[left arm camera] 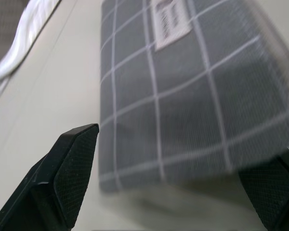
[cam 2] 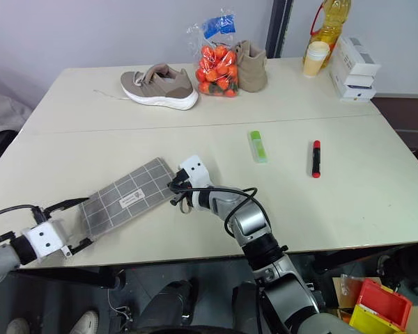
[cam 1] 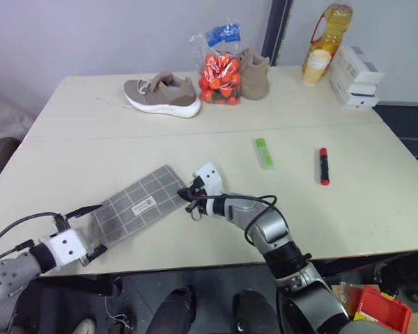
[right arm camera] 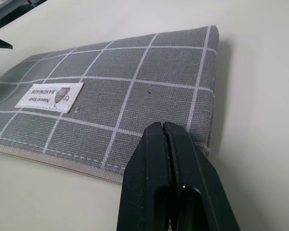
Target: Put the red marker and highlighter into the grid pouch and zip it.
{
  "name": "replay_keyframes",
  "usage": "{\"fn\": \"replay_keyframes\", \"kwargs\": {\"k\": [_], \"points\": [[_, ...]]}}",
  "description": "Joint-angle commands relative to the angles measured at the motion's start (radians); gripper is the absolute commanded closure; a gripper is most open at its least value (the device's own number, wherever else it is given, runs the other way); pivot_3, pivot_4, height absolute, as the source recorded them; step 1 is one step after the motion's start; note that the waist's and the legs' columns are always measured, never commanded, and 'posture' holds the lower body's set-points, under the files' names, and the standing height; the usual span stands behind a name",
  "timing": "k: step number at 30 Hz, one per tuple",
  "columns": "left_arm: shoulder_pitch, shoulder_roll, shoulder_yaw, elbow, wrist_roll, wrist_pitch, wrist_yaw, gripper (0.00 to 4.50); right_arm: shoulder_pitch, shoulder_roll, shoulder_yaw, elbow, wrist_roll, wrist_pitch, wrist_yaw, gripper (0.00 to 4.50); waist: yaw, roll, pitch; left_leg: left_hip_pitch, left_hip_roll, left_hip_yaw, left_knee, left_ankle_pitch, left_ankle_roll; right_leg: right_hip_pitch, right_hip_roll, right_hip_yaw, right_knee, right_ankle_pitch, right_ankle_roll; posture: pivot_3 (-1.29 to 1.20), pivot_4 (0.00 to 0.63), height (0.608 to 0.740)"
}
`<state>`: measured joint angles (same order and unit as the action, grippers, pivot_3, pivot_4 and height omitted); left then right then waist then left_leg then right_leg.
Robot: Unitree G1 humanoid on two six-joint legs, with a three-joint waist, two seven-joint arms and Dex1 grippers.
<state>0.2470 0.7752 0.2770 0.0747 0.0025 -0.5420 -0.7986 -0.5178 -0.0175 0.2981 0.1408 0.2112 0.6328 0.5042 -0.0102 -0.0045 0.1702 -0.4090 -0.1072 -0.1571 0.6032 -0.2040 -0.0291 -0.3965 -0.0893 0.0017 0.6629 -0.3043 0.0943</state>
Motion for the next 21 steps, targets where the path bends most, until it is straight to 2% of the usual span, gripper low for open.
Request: {"fn": "replay_keyframes", "kwargs": {"k": [1,7,8,10,16,21], "points": [[-0.044,-0.002,-0.097,0.046,0.046,-0.061,-0.009,0.00,0.015,0.013,0.002,-0.013,-0.006,0.004,-0.010,4.45,0.000,0.002,-0.001,0.000,0.000,0.000,0.000,0.000,0.000,0.000,0.000,0.000,0.000,0.000,0.000,0.00,0.150,0.740],[-0.126,0.008,-0.167,0.101,0.034,-0.132,-0.024,0.00,0.027,0.015,0.011,-0.022,-0.009,-0.001,-0.017,4.45,-0.003,0.005,-0.003,0.001,0.000,0.000,0.000,0.000,0.000,0.001,0.000,0.000,0.000,0.000,0.001,0.00,0.150,0.740],[-0.130,0.010,-0.172,0.106,0.022,-0.140,-0.030,0.51,0.028,0.015,0.012,-0.021,-0.010,-0.003,-0.017,4.50,-0.003,0.005,-0.003,0.001,0.000,0.000,0.000,0.000,0.000,0.001,0.000,0.000,0.000,0.000,0.001,0.00,0.150,0.740],[-0.143,0.012,-0.179,0.112,0.008,-0.164,-0.029,1.20,0.031,0.014,0.013,-0.019,-0.012,-0.007,-0.017,4.50,-0.003,0.005,-0.003,0.001,0.000,0.000,-0.001,0.000,0.000,0.001,0.000,0.000,0.000,0.000,0.001,0.00,0.150,0.740],[-0.162,0.002,-0.190,0.103,-0.015,-0.175,-0.009,4.36,0.030,0.016,0.009,-0.016,-0.011,-0.017,-0.018,4.50,-0.002,0.005,-0.003,0.001,0.000,-0.001,-0.001,0.000,0.000,0.000,0.000,0.000,0.000,0.000,0.001,0.00,0.150,0.740],[-0.145,-0.049,-0.170,0.017,-0.103,-0.031,0.024,4.44,0.012,0.022,-0.043,-0.030,0.005,-0.069,-0.033,4.50,-0.003,0.005,-0.003,0.001,0.000,-0.001,-0.001,0.000,0.000,0.000,0.000,0.000,0.000,0.000,0.001,0.00,0.150,0.740]]}}
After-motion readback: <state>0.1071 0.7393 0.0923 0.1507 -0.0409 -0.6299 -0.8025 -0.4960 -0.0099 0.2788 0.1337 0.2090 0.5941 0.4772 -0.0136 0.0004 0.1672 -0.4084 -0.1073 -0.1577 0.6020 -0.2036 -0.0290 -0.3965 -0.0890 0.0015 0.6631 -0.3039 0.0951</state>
